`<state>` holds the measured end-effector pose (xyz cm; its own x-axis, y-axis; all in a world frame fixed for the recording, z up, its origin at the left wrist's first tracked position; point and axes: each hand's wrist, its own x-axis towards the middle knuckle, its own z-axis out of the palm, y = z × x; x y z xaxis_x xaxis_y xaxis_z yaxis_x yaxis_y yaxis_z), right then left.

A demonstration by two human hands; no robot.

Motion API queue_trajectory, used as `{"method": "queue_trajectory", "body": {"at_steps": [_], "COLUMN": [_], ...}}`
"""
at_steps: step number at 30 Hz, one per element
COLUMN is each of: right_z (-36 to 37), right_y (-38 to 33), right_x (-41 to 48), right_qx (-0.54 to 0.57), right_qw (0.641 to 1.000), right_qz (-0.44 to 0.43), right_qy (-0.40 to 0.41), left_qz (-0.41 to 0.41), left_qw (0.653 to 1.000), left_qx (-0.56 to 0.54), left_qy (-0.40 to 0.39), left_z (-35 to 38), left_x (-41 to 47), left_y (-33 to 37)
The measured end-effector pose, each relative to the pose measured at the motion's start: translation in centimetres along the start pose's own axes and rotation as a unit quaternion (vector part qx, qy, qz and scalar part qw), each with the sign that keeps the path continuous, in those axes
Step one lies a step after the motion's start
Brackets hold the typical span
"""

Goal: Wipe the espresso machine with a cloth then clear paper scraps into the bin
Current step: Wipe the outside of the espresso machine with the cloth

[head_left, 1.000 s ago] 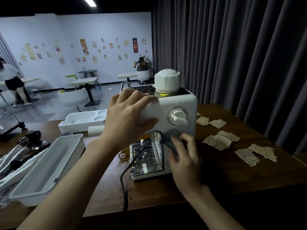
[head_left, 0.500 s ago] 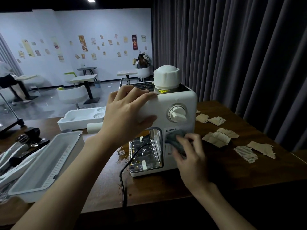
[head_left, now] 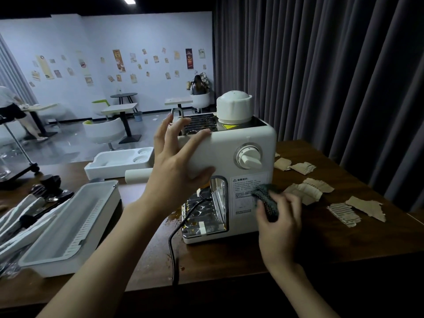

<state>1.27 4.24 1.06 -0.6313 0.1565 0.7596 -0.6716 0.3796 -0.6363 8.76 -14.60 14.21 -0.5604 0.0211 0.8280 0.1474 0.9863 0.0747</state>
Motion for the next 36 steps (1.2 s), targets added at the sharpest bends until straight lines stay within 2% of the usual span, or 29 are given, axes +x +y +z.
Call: {"method": "queue_trajectory", "body": {"at_steps": [2, 6, 8, 12, 14, 16, 18, 20, 22, 24, 29, 31, 34, 36], "right_z": [0.5, 1.4, 1.0, 0.3, 0.8, 1.2, 1.1, 0.5, -0.1, -0.1, 0.6, 0.1, -0.7, -0.4], "right_y": [-0.6, -1.8, -1.1, -0.4, -1.2, -2.0, -2.0, -1.2, -0.5, -0.7, -2.3, -1.5, -0.8, -1.2], "right_x": [-0.6, -2.2, -1.8, -1.4, -2.2, -3.1, -3.3, -2.8, -2.4, -2.6, -4.5, -3.8, -2.9, -3.4], "right_qx": [-0.008, -0.039, -0.034, -0.017, -0.037, -0.054, -0.063, -0.058, -0.052, -0.061, -0.076, -0.071, -0.085, -0.104], "right_qw": [1.000, 0.984, 0.986, 0.999, 0.997, 0.986, 0.978, 0.985, 0.994, 0.994, 0.982, 0.986, 0.984, 0.981], "right_qz": [-0.002, -0.094, -0.090, 0.011, -0.013, -0.060, -0.083, -0.057, 0.020, 0.070, -0.005, 0.028, 0.135, 0.137], "right_qy": [-0.019, -0.146, -0.140, -0.045, -0.072, -0.144, -0.182, -0.155, -0.091, -0.061, -0.170, -0.147, -0.076, -0.087], "left_qz": [-0.002, 0.006, 0.015, 0.019, 0.026, 0.036, 0.043, 0.049, 0.053, 0.053, 0.059, 0.068, 0.072, 0.069], "left_qw": [1.000, 1.000, 1.000, 0.999, 0.999, 0.999, 0.999, 0.999, 0.998, 0.998, 0.998, 0.997, 0.997, 0.997], "left_qx": [0.003, 0.005, 0.007, 0.016, 0.019, 0.018, 0.017, 0.013, 0.006, 0.006, 0.002, 0.006, 0.002, -0.006], "left_qy": [-0.001, -0.006, -0.014, -0.020, -0.015, -0.012, -0.012, -0.017, -0.017, -0.015, -0.011, -0.018, -0.025, -0.019], "left_z": [0.1, 0.1, 0.0, -0.1, 0.0, 0.0, -0.1, -0.2, -0.2, -0.1, 0.0, -0.2, -0.3, -0.2], "left_x": [0.0, -0.2, -0.3, -0.4, -0.4, -0.4, -0.5, -0.6, -0.6, -0.6, -0.8, -0.8, -0.9, -0.9], "left_y": [0.0, -0.5, -0.8, -1.1, -1.0, -1.1, -1.4, -1.7, -1.8, -1.6, -1.8, -2.2, -2.4, -2.4]}}
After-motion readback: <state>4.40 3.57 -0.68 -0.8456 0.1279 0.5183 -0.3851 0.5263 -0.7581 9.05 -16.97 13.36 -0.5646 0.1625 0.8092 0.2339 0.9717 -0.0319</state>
